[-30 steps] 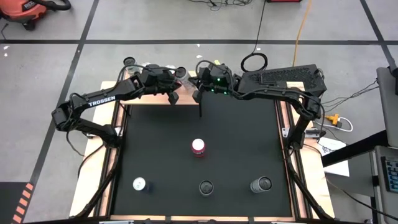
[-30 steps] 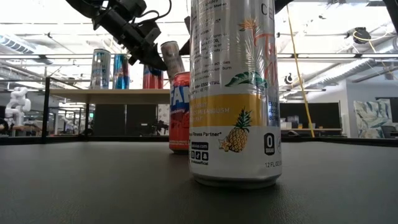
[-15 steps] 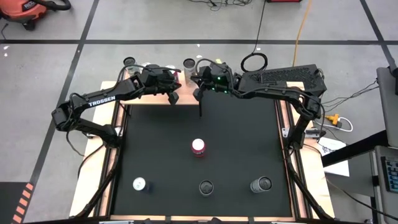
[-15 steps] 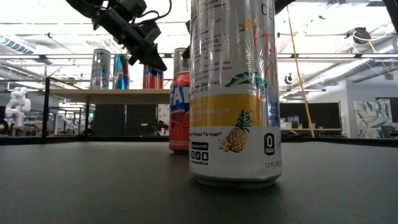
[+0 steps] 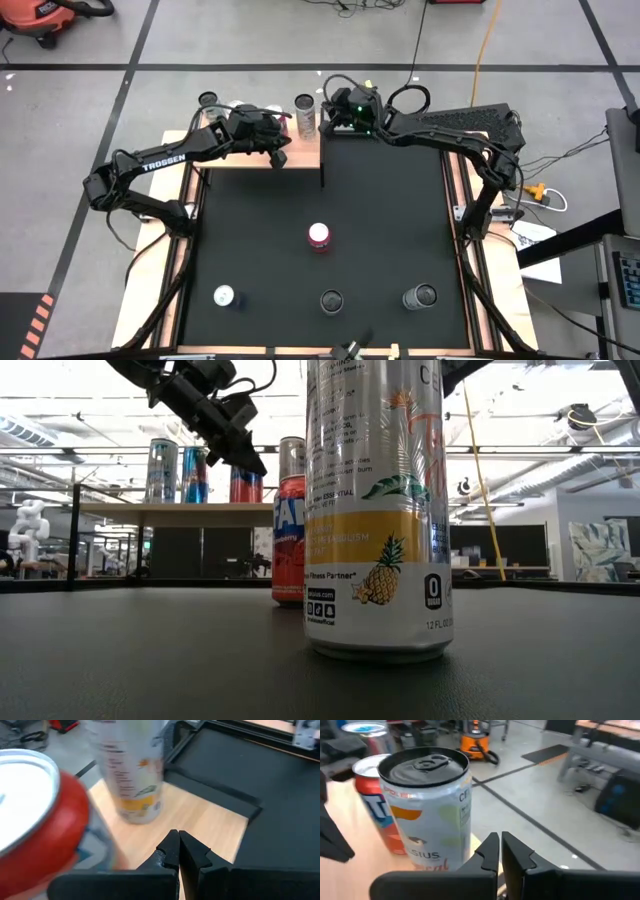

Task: Place canned beverage on shelf
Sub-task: Put the top white-yellow soda can on the shelf

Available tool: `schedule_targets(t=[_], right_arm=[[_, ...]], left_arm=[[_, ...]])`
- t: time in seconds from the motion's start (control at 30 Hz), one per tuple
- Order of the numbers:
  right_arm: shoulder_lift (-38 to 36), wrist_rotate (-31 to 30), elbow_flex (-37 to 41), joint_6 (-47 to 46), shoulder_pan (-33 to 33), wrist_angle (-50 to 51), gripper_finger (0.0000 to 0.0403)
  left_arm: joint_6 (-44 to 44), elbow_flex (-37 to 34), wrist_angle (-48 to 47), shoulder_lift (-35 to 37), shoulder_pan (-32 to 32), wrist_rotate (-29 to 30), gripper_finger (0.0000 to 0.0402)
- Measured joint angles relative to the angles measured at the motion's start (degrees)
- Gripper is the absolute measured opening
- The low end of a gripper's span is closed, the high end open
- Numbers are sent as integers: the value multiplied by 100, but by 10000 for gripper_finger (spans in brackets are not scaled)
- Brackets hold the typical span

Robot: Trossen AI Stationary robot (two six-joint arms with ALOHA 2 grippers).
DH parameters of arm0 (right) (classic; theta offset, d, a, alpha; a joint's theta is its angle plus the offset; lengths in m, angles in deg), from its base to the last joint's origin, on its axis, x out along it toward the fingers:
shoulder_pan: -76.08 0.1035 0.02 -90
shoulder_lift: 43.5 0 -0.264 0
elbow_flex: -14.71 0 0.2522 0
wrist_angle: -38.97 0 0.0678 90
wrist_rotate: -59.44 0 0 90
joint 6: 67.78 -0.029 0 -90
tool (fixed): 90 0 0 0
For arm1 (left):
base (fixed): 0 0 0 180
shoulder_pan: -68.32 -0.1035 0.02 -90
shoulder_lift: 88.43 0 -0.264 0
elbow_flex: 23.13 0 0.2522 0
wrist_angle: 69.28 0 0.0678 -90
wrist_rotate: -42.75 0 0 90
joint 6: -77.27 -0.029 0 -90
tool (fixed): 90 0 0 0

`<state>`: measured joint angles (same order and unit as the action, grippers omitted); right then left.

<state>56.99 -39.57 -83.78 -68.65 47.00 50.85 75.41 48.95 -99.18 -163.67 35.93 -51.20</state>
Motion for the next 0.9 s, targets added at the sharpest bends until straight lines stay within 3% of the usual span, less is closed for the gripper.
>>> schedule_targets(t=[0.27, 0.9], right_arm=[[-5, 933, -1, 33, -122, -318, 0], [-7, 926, -3, -1, 153, 32, 0]], left_arm=[[-44, 311, 1, 7, 131, -100, 1], [-52, 1028, -419, 9, 134, -298, 1]])
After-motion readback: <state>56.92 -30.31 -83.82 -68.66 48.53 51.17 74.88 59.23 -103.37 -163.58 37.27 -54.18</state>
